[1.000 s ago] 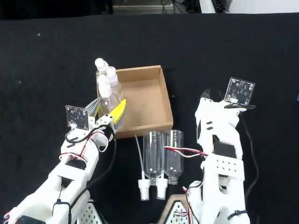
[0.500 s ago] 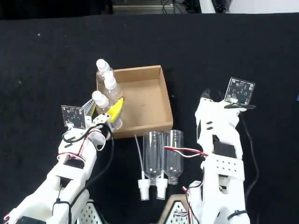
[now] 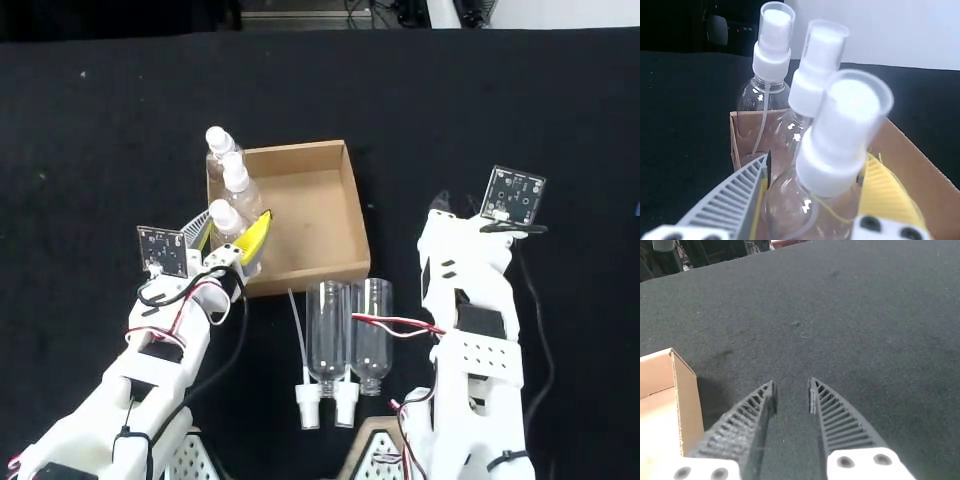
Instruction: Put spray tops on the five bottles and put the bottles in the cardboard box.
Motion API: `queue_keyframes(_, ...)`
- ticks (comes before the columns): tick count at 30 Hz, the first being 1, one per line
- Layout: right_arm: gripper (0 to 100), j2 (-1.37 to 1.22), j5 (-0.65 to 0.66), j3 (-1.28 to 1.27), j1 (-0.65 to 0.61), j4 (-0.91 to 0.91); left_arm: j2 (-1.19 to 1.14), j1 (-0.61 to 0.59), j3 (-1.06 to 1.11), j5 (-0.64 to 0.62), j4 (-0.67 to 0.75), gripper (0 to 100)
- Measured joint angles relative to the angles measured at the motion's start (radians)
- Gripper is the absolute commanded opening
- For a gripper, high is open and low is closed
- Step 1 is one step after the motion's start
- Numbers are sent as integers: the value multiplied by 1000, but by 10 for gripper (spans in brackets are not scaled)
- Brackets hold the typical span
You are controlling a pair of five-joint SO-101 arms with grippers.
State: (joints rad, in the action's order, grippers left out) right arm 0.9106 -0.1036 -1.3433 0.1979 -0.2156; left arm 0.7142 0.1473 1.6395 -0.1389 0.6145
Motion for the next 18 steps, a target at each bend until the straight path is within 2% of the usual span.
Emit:
queue_keyframes(5,92,0,0,0,0,0,12,0,0,0,-11,268)
queue_keyframes(7,92,0,0,0,0,0,60,0,0,0,-69,268)
queue_keyframes(10,92,0,0,0,0,0,181,0,-18,0,-245,268)
queue_keyframes(15,92,0,0,0,0,0,463,0,-95,0,-644,268)
queue_keyframes(18,92,0,0,0,0,0,615,0,-104,0,-819,268)
